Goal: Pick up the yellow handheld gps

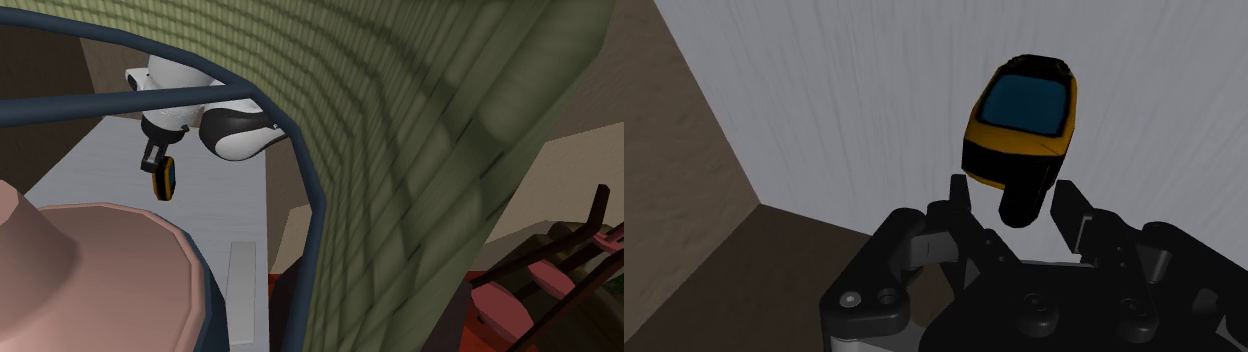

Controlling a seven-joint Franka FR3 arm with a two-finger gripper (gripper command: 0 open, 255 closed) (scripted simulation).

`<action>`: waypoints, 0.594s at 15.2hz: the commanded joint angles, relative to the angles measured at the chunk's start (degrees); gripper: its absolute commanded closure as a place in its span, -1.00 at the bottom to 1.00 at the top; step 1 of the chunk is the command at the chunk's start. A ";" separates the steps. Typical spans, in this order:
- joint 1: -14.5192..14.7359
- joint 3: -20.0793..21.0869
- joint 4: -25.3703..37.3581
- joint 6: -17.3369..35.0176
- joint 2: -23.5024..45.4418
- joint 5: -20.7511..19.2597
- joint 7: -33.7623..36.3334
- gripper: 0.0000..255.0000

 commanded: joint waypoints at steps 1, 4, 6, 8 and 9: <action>0.03 0.03 -0.08 0.00 0.05 -0.02 0.02 1.00; 0.06 0.03 0.08 -0.09 0.14 -0.04 0.02 1.00; 0.03 0.03 -0.06 -0.04 0.03 0.00 -0.01 1.00; -0.11 0.28 0.64 -1.22 -0.61 0.91 -0.89 1.00; -0.17 0.40 1.01 -1.82 -0.92 1.35 -1.31 1.00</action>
